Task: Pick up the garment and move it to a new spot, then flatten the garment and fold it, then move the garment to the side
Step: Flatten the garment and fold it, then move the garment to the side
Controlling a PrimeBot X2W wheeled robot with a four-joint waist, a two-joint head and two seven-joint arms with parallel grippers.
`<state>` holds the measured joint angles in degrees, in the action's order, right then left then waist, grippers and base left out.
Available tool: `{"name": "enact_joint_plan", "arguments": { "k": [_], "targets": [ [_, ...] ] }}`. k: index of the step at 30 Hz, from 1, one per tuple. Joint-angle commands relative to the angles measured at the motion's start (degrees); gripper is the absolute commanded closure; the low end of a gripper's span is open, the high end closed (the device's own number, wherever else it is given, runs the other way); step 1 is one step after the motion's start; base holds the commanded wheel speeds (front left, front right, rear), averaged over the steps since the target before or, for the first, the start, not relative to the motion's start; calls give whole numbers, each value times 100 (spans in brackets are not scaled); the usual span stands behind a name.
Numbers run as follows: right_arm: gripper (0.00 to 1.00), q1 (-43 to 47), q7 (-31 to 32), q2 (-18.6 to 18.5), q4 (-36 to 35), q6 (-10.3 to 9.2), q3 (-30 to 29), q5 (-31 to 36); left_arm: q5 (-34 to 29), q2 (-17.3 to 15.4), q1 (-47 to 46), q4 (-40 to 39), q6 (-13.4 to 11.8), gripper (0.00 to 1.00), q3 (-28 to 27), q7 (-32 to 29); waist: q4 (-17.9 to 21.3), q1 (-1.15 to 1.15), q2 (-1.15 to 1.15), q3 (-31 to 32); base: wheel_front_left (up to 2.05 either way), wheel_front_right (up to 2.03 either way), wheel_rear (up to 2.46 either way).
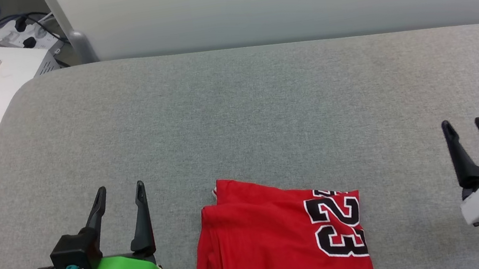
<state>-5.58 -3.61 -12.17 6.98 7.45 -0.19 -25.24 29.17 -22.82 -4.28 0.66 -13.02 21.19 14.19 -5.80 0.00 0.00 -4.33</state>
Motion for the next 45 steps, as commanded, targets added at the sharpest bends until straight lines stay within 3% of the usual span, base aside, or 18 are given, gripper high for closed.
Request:
{"name": "enact_joint_plan", "arguments": {
  "k": [1,8,15,32,40,45],
  "targets": [
    [0,118,-105,76,-182,3,-166,221,-75,-26,91,8,-47,0,-44,53,118,0,0,114,0,0,0],
    [0,818,-64,371,-1148,3,-559,1026,-130,-71,272,25,-127,0,-156,67,276,0,0,352,0,0,0],
    [0,1402,39,513,-1721,3,-430,1192,-153,-34,566,55,-162,0,-110,72,385,0,0,533,0,0,0],
    [0,1523,157,673,-1812,3,-477,1126,-155,-40,373,126,-72,0,-1,50,381,0,0,476,0,0,0],
    [0,1518,958,446,-1102,3,-1123,144,-145,32,210,69,-43,0,-76,64,214,0,0,231,0,0,0],
    [0,1459,1780,228,-696,3,-896,-791,-210,165,73,-12,-15,0,-147,75,-20,0,0,-39,0,0,0]
  ]
}}
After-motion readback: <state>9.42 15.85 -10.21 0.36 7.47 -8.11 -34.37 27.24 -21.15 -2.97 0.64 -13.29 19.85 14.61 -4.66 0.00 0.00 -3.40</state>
